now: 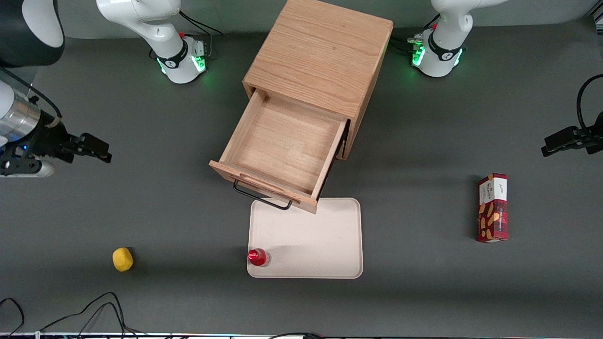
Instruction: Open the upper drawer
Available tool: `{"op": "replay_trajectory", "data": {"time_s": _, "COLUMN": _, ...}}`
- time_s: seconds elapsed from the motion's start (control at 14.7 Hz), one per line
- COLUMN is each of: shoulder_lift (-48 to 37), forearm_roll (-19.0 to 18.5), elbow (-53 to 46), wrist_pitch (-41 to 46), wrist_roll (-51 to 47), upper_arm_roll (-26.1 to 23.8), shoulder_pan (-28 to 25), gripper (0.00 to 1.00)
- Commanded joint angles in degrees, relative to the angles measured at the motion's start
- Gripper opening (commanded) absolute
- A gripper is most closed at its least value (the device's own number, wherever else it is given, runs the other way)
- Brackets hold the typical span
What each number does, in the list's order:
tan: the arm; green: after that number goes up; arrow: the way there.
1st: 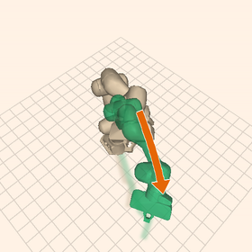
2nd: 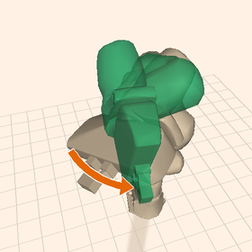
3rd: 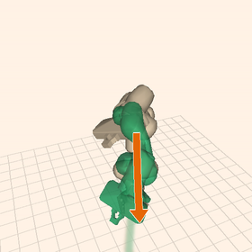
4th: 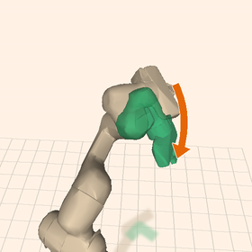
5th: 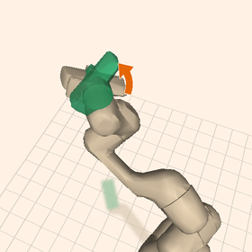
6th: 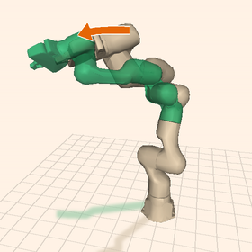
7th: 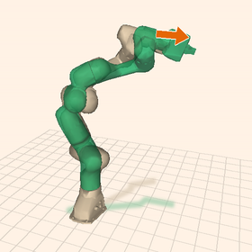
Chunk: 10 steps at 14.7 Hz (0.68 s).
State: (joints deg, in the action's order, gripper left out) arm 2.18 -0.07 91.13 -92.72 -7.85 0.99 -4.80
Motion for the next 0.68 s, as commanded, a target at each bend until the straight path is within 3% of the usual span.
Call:
{"op": "replay_trajectory", "data": {"time_s": 0.0, "shoulder_lift": -3.8, "forearm_roll": -1.5, "elbow": 1.9, "wrist_pitch": 2.6, "wrist_roll": 0.3, "upper_arm_roll": -0.5, "shoulder_pan": 0.6, "gripper": 1.00}}
{"op": "replay_trajectory", "data": {"time_s": 0.14, "shoulder_lift": -3.9, "forearm_roll": -1.1, "elbow": 2.3, "wrist_pitch": 2.4, "wrist_roll": 4.2, "upper_arm_roll": -0.6, "shoulder_pan": 2.2, "gripper": 1.00}}
{"op": "replay_trajectory", "data": {"time_s": 0.61, "shoulder_lift": -3.4, "forearm_roll": 0.9, "elbow": 2.2, "wrist_pitch": 1.1, "wrist_roll": 3.8, "upper_arm_roll": -0.5, "shoulder_pan": 3.7, "gripper": 1.00}}
